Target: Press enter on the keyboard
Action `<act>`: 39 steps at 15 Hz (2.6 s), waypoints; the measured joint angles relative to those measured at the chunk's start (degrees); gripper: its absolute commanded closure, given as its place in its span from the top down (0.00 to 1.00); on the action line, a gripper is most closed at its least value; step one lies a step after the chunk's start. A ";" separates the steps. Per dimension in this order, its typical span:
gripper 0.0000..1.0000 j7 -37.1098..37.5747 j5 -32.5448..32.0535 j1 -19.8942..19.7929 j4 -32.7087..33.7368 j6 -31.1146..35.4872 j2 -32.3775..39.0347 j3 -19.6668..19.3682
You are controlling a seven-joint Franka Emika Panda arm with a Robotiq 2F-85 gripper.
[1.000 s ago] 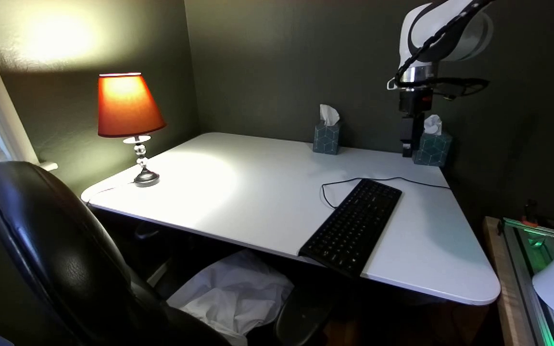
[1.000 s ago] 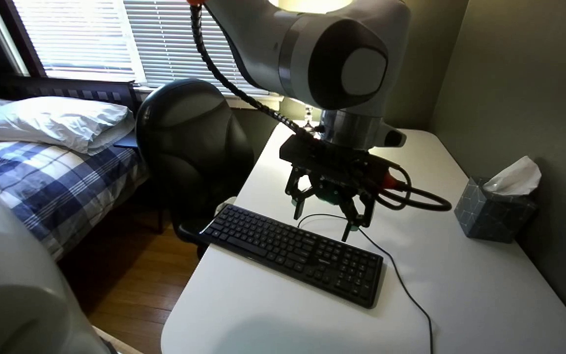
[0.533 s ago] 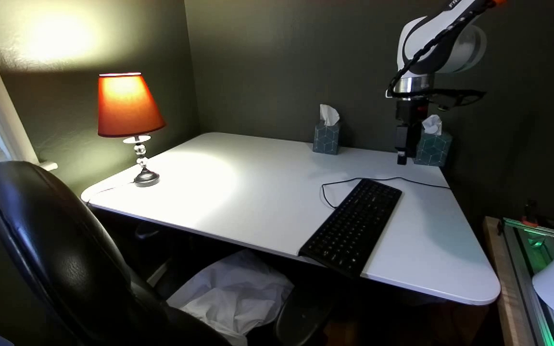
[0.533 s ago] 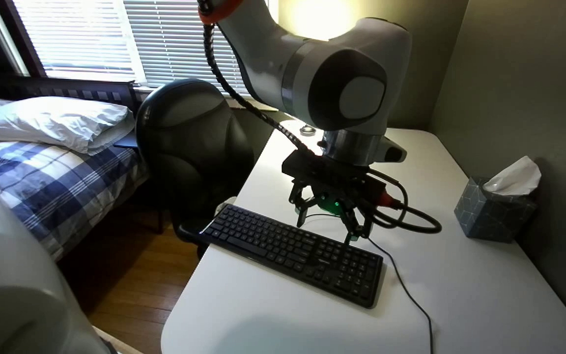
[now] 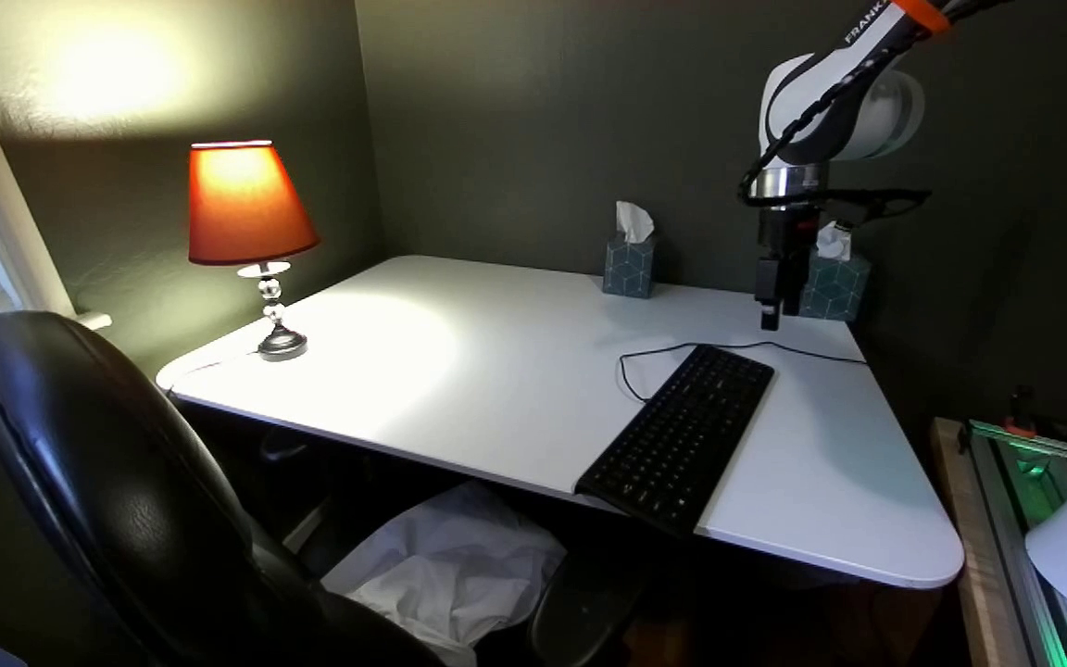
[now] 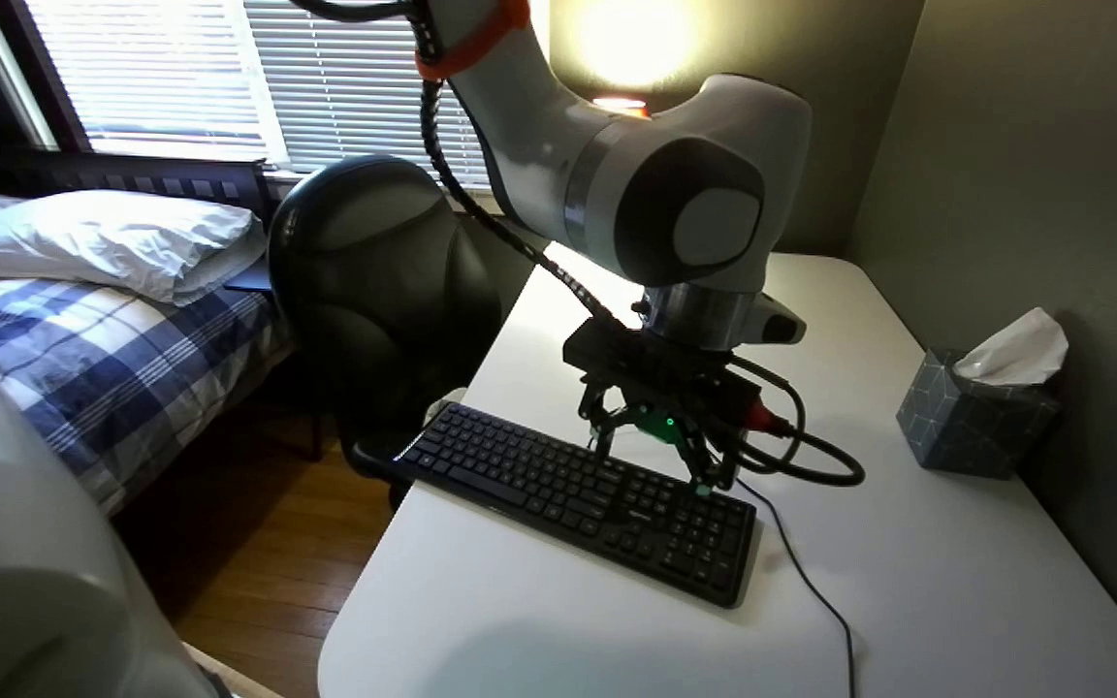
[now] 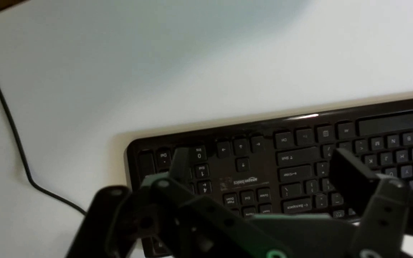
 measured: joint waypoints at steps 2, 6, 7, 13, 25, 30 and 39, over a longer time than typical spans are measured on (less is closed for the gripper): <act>1.00 0.37 0.01 -0.20 0.52 0.09 0.96 0.06; 1.00 0.93 0.01 -0.51 1.68 0.09 2.88 0.11; 1.00 0.99 0.01 -0.59 1.98 0.09 3.33 0.14; 1.00 1.84 0.01 -0.72 2.95 0.09 5.21 0.44; 0.66 2.79 0.01 -0.74 5.00 0.28 9.06 2.20; 0.28 2.83 0.02 -0.83 5.91 0.76 10.95 2.67; 0.00 2.84 0.29 -1.84 7.89 0.90 13.47 3.34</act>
